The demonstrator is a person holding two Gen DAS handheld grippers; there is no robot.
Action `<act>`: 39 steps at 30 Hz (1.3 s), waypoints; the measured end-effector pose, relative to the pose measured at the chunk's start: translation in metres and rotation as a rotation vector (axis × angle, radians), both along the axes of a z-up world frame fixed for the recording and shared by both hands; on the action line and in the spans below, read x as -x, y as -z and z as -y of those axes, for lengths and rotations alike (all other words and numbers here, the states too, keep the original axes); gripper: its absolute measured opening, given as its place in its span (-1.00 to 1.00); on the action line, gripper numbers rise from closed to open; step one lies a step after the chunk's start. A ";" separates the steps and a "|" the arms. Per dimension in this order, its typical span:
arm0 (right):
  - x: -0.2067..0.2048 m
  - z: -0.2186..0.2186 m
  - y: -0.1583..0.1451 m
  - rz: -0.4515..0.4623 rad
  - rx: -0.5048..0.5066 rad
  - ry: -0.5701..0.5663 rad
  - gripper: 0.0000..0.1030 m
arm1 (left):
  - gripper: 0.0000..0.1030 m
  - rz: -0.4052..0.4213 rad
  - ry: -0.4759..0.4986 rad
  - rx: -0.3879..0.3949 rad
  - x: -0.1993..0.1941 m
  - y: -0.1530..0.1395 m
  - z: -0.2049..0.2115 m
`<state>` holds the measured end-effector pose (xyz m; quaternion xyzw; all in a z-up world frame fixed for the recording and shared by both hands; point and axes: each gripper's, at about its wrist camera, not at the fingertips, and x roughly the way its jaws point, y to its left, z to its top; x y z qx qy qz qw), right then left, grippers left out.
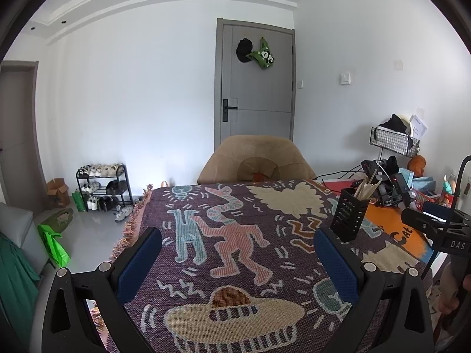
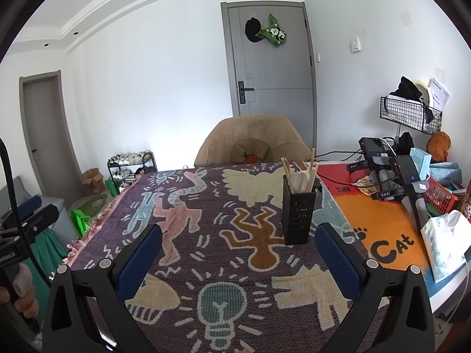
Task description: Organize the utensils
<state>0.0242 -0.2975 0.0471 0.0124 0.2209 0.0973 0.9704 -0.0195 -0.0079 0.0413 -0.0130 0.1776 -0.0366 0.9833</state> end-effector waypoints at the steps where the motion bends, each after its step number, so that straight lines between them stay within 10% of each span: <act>1: 0.000 0.000 0.000 0.000 0.001 0.005 1.00 | 0.99 0.001 0.000 0.003 0.000 0.000 0.000; 39: 0.003 -0.001 -0.004 0.019 -0.011 -0.013 1.00 | 0.99 0.010 -0.013 0.013 0.002 -0.004 -0.005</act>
